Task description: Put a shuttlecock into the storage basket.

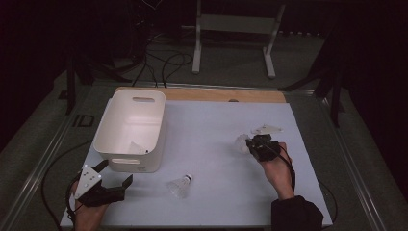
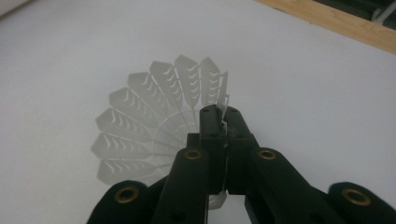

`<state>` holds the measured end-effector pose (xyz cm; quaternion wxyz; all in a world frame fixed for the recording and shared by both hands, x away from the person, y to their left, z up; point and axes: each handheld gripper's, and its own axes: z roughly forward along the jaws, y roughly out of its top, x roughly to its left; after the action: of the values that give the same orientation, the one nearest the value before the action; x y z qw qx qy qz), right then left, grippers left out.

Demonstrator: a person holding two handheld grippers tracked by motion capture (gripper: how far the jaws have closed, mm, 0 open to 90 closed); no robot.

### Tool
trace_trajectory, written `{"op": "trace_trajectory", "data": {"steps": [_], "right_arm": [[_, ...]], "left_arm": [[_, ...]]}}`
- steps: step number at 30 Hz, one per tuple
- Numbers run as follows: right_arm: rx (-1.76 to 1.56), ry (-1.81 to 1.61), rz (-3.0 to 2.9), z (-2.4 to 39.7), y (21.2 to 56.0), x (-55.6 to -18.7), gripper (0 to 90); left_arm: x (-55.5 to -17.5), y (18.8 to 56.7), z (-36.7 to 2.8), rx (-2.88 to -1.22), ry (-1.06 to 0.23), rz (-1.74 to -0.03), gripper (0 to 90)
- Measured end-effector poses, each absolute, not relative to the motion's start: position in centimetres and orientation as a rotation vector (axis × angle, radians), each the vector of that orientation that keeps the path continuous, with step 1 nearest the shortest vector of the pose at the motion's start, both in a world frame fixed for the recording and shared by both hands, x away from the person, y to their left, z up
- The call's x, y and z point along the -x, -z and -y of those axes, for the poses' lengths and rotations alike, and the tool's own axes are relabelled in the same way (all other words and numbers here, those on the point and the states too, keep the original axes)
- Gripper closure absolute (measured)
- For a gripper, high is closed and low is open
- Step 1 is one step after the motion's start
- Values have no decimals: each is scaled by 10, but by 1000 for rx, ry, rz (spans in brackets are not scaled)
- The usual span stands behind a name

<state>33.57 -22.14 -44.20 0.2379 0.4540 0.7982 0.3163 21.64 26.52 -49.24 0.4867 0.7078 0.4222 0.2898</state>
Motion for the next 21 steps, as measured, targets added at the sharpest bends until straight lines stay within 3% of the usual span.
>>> {"op": "trace_trajectory", "data": {"steps": [21], "right_arm": [[-1207, -928, -2186, 207, 428, -337, 887]], "left_arm": [[-216, 492, -265, -1720, -705, -1028, 11]]}}
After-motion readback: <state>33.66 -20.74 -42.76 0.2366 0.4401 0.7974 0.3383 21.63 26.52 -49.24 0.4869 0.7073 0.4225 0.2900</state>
